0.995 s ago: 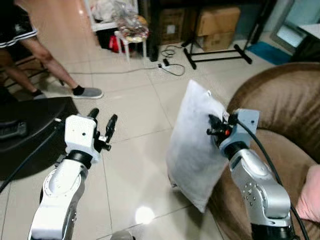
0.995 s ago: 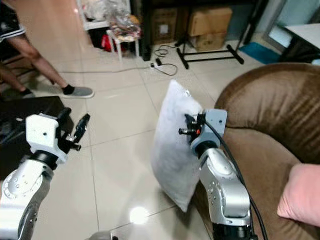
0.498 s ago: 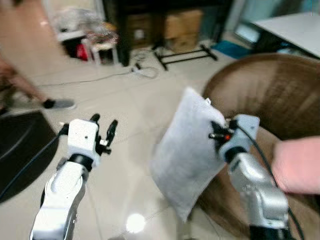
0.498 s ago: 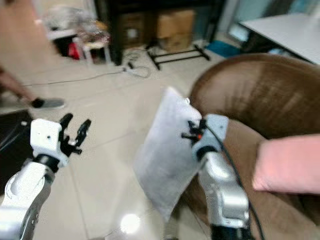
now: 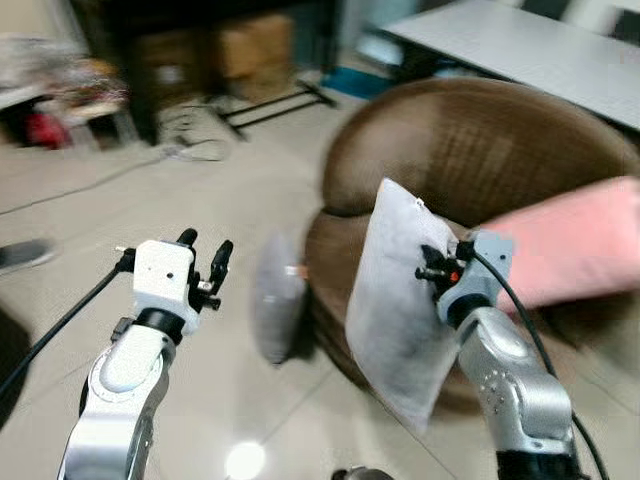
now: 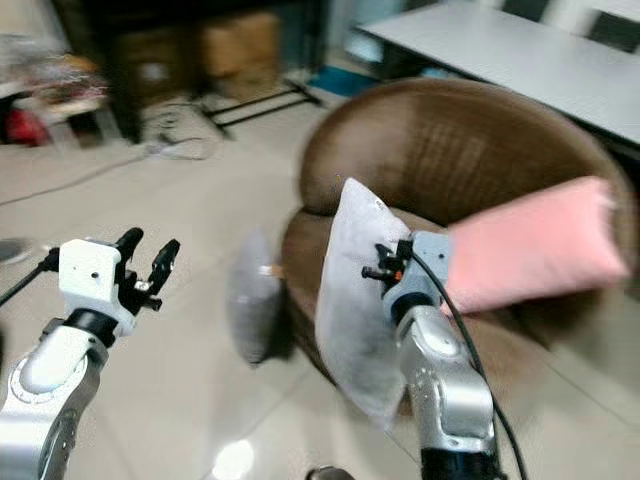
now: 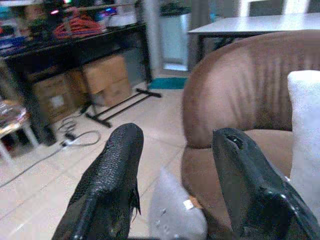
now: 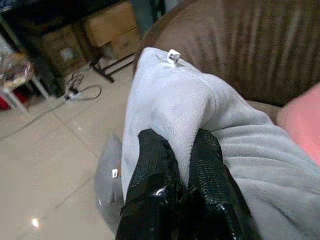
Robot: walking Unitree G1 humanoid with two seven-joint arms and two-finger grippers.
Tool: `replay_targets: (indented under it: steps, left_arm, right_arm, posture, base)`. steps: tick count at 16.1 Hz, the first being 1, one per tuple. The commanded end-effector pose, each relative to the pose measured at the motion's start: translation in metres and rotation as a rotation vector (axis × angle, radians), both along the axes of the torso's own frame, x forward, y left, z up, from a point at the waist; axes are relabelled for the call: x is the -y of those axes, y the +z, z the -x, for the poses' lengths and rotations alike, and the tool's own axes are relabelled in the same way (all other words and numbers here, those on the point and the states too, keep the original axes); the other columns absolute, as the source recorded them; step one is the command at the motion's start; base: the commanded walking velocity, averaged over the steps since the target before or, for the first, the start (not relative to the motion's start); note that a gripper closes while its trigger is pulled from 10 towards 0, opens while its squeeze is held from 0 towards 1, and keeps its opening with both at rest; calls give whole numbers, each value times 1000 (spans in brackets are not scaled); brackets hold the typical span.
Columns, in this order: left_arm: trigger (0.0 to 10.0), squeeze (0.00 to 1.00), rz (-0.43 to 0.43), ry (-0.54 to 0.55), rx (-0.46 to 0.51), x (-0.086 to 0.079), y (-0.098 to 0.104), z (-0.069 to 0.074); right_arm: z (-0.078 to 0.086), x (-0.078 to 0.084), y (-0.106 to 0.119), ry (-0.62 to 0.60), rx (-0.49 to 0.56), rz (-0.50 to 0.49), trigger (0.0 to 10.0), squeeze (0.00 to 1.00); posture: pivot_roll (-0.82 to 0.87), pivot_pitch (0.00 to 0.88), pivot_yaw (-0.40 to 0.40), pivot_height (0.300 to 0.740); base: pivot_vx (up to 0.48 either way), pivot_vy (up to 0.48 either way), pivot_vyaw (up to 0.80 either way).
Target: Move the pillow to the sofa from floor
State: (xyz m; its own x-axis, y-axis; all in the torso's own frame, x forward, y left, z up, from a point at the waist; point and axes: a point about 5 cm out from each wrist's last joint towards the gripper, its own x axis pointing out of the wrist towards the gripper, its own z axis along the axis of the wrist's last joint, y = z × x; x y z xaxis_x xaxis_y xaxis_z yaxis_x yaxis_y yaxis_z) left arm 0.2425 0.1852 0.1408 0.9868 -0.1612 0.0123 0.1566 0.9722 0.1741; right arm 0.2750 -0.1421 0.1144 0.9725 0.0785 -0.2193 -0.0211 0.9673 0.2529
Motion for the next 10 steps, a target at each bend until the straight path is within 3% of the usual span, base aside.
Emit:
replay_targets:
  steps: [1, 5, 10]
  left_arm:
    - [10000, 0, 2, 0, 4, 0, 1, -1]
    - [10000, 0, 15, -7, 17, 0, 3, 0]
    - [10000, 0, 25, -5, 27, -1, 4, 1]
  right_arm:
    - [-4, 1, 14, -5, 69, 3, 10000, 0]
    - [-6, -2, 16, 11, 91, 5, 10000, 0]
    - [-8, -4, 18, 31, 111, 14, 10000, 0]
  posture:
    - [6, 0, -18, 740]
    - [10, 0, -26, 740]
    - [21, 0, -38, 740]
  base:
    - [0, 0, -800]
    - [0, 0, -758]
    - [303, 0, 0]
